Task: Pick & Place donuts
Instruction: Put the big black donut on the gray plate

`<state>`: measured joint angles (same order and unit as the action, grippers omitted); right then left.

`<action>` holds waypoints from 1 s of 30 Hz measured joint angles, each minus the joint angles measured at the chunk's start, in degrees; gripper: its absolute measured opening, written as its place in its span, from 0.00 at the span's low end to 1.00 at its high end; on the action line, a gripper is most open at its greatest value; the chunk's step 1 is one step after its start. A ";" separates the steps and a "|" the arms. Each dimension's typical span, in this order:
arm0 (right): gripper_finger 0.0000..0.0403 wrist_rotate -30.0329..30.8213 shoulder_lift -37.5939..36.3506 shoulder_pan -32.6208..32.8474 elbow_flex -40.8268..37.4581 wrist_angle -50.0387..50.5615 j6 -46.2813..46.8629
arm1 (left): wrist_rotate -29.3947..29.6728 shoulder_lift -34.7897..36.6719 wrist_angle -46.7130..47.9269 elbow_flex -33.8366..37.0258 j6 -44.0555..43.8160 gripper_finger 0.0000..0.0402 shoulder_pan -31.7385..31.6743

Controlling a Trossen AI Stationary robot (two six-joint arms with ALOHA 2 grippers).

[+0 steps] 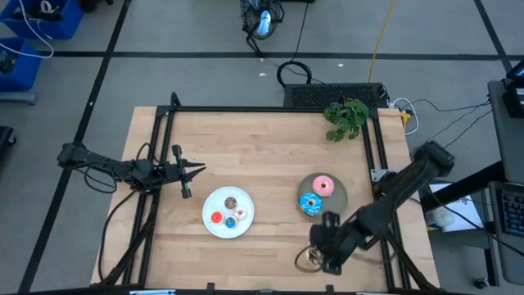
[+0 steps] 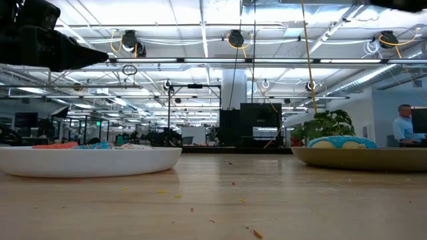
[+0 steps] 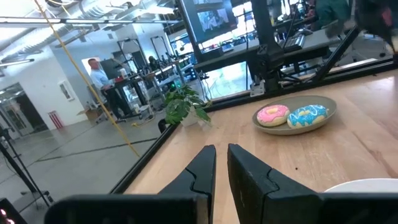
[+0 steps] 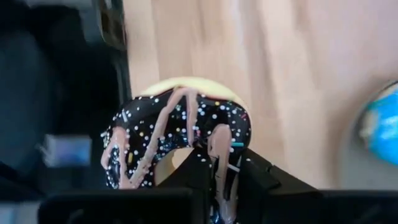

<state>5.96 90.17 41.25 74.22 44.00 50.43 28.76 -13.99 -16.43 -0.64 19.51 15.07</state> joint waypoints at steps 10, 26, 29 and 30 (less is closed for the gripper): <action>0.05 1.79 -13.87 -9.83 0.56 11.12 1.36 | 0.00 -0.01 1.38 0.00 -2.26 0.12 0.02; 0.05 9.23 -16.52 -19.51 0.56 21.46 2.80 | 0.02 -0.01 1.31 0.00 -1.88 0.12 0.02; 0.05 11.75 -16.61 -20.60 -0.70 25.28 7.92 | 0.02 0.00 1.31 0.00 -2.00 0.12 0.00; 0.05 11.74 -16.56 -20.98 -1.58 26.31 9.55 | 0.02 -0.01 1.33 0.00 -2.01 0.12 0.00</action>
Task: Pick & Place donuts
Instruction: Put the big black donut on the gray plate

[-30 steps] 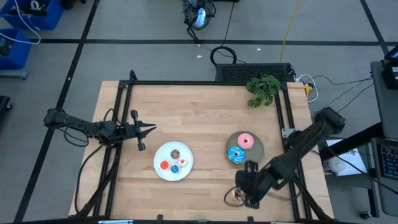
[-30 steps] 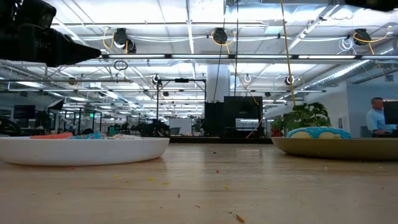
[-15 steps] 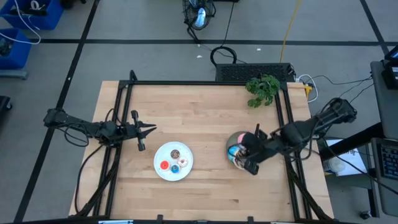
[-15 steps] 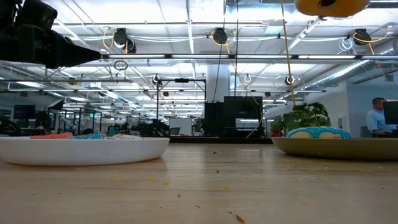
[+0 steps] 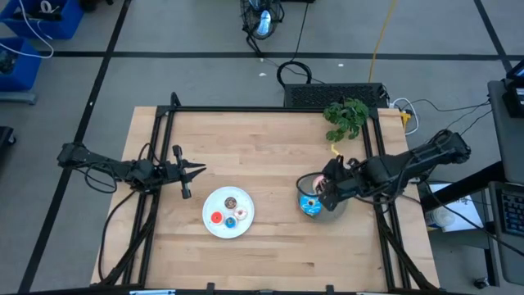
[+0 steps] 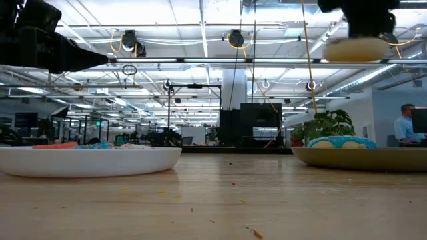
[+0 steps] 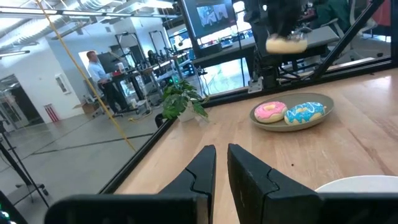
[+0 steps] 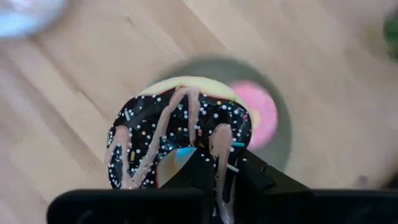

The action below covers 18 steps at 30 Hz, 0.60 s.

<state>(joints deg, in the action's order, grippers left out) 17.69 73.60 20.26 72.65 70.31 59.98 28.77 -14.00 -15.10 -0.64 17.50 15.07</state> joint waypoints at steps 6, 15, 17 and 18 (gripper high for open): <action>0.04 -10.76 0.04 -1.19 -6.69 2.68 4.24 | 0.00 0.00 -0.02 0.00 0.00 0.12 0.00; 0.04 -16.50 0.04 -1.21 -16.62 -5.55 5.36 | 0.00 0.00 -0.08 0.00 -0.03 0.12 0.02; 0.04 -16.50 0.04 -1.21 -18.59 -8.10 5.36 | 0.00 0.02 -0.08 0.00 -0.20 0.12 0.00; 0.04 -16.50 0.04 -1.21 -19.63 -9.46 5.36 | 0.00 0.00 -0.08 0.00 -0.20 0.12 0.00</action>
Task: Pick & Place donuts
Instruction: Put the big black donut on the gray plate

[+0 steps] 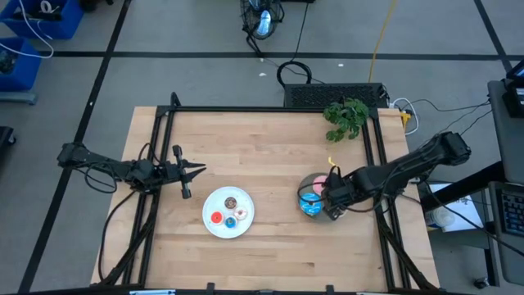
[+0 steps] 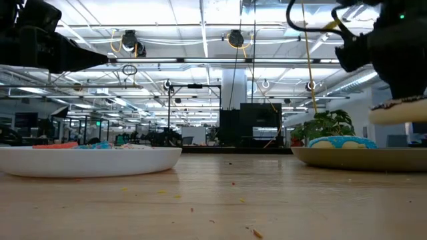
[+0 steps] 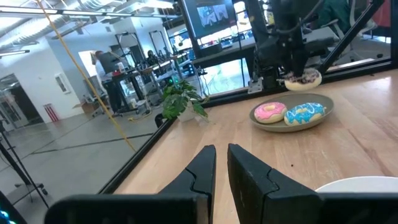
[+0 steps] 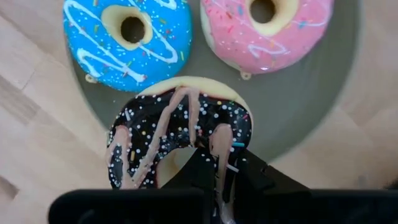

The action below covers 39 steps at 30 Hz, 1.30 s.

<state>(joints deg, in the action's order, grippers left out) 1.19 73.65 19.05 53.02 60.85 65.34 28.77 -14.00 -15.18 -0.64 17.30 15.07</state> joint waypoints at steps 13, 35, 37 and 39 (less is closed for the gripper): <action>0.04 -1.53 0.04 -2.14 -9.56 -9.58 -1.77 | 0.01 0.00 -0.04 0.00 0.20 0.12 0.01; 0.06 -5.96 6.01 -5.85 -9.58 -12.49 -8.20 | -0.15 0.00 -0.02 0.00 0.23 0.12 0.01; 0.07 -5.89 5.81 -6.28 -9.58 -13.05 -8.58 | -0.19 0.01 -0.03 0.00 0.22 0.12 0.00; 0.09 -5.79 5.43 -6.47 -9.54 -13.45 -9.26 | -0.24 0.01 -0.02 0.00 0.22 0.12 0.02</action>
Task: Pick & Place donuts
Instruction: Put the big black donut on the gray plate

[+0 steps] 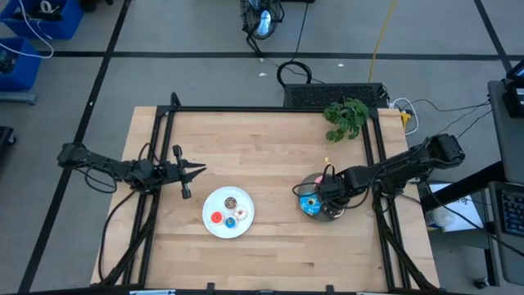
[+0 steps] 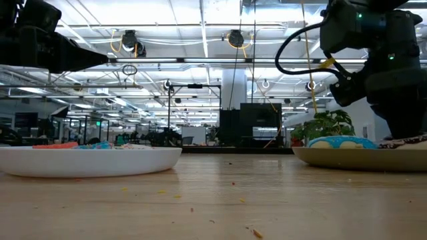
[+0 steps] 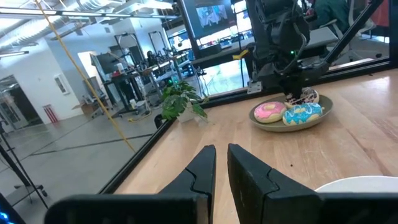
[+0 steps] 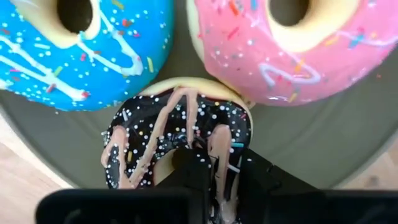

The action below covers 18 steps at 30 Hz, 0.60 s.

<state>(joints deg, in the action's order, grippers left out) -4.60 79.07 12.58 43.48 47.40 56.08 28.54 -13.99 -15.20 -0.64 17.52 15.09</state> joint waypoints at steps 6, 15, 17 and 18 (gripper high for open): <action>0.22 -0.05 0.05 -0.24 0.01 -1.79 -2.11 | -0.03 -0.01 0.02 0.00 -0.01 0.12 -0.02; 0.54 -3.06 0.04 -0.27 0.23 -0.86 -2.36 | -0.03 0.01 0.04 0.00 -0.09 0.12 0.00; 0.58 -2.95 0.04 -0.32 0.23 0.15 -1.91 | -0.03 0.01 0.04 0.00 -0.11 0.12 0.00; 0.59 -2.98 0.04 -0.49 0.23 0.63 -1.89 | -0.03 0.01 0.04 0.00 -0.11 0.12 0.00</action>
<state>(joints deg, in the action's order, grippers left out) -7.58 79.11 12.10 43.70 48.02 54.19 28.51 -13.98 -15.16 -0.64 17.41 15.08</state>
